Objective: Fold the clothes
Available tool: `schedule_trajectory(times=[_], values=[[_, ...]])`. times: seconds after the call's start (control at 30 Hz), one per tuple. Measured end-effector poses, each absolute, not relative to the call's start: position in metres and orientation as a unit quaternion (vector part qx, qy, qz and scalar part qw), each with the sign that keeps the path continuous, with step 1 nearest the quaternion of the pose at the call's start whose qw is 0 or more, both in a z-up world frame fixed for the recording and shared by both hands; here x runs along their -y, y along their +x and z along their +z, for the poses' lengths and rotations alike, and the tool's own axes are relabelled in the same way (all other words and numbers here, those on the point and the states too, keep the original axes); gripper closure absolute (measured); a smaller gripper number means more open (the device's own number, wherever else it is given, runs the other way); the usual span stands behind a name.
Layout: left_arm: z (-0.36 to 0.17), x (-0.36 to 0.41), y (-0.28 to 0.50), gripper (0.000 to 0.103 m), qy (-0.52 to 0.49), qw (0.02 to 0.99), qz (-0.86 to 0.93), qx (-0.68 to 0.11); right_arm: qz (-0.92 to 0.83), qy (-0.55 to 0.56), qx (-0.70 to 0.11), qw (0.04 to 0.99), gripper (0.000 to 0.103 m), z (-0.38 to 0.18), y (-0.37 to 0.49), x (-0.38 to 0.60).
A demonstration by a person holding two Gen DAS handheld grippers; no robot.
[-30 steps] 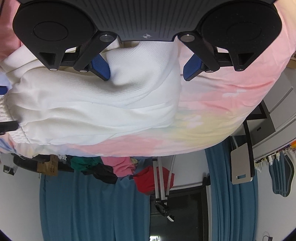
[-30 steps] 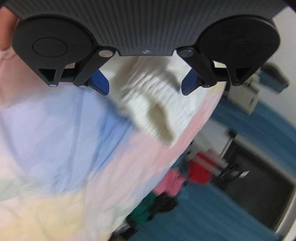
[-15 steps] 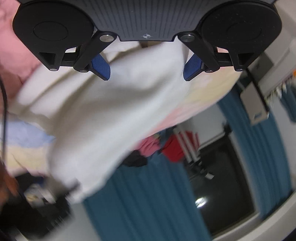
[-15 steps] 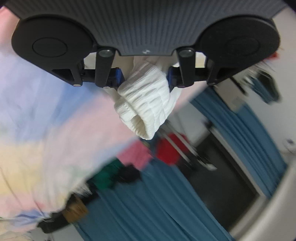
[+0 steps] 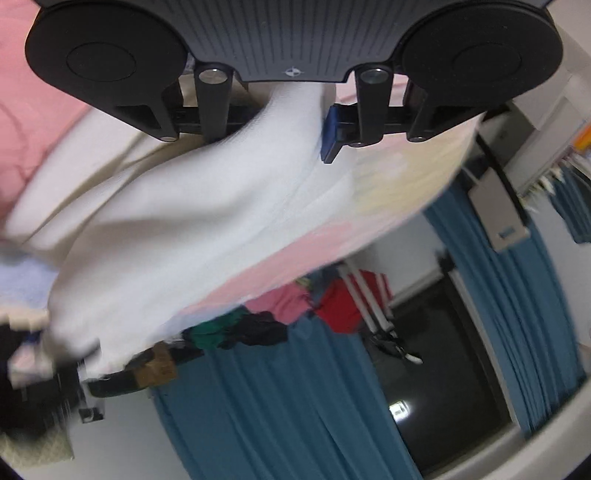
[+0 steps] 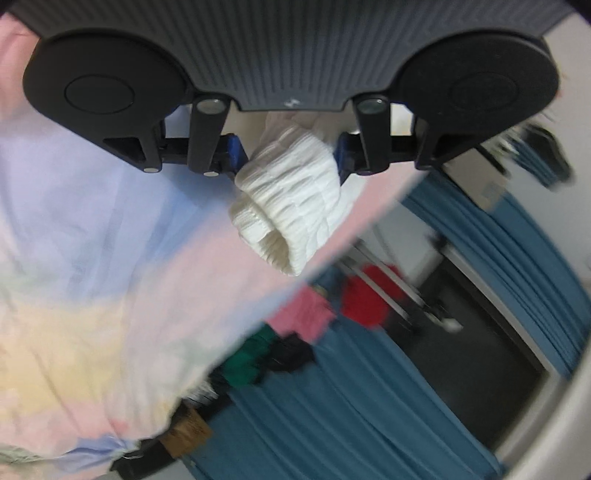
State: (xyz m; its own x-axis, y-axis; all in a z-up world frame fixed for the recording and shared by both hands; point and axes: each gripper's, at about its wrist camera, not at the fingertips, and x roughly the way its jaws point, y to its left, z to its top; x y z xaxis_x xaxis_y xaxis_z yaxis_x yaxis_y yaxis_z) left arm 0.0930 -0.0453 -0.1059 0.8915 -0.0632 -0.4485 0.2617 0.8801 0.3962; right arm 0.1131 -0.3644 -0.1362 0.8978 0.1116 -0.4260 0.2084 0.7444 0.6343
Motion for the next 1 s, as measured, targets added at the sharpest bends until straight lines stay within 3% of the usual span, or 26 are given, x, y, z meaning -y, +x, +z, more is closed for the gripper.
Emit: schedule_trajectory(times=[0.23,0.47,0.77,0.83,1.0], values=[[-0.117,0.041,0.092,0.068,0.225,0.934,-0.090,-0.264,-0.074,0.353,-0.295,0.885,0.013,-0.168,0.118,0.358],[-0.108,0.019,0.099,0.066,0.162,0.939,-0.092,-0.288,-0.026,0.464,-0.334,0.820,0.011,-0.207,0.129,0.368],[-0.101,0.002,0.110,0.065,0.110,0.940,-0.092,-0.310,-0.009,0.379,-0.369,0.849,0.003,-0.202,0.139,0.342],[-0.101,0.001,0.112,0.065,0.102,0.940,-0.089,-0.313,0.010,0.384,-0.356,0.852,0.008,-0.193,0.135,0.340],[-0.101,-0.001,0.117,0.064,0.080,0.940,-0.080,-0.322,0.086,0.390,-0.252,0.881,0.008,-0.163,0.110,0.332]])
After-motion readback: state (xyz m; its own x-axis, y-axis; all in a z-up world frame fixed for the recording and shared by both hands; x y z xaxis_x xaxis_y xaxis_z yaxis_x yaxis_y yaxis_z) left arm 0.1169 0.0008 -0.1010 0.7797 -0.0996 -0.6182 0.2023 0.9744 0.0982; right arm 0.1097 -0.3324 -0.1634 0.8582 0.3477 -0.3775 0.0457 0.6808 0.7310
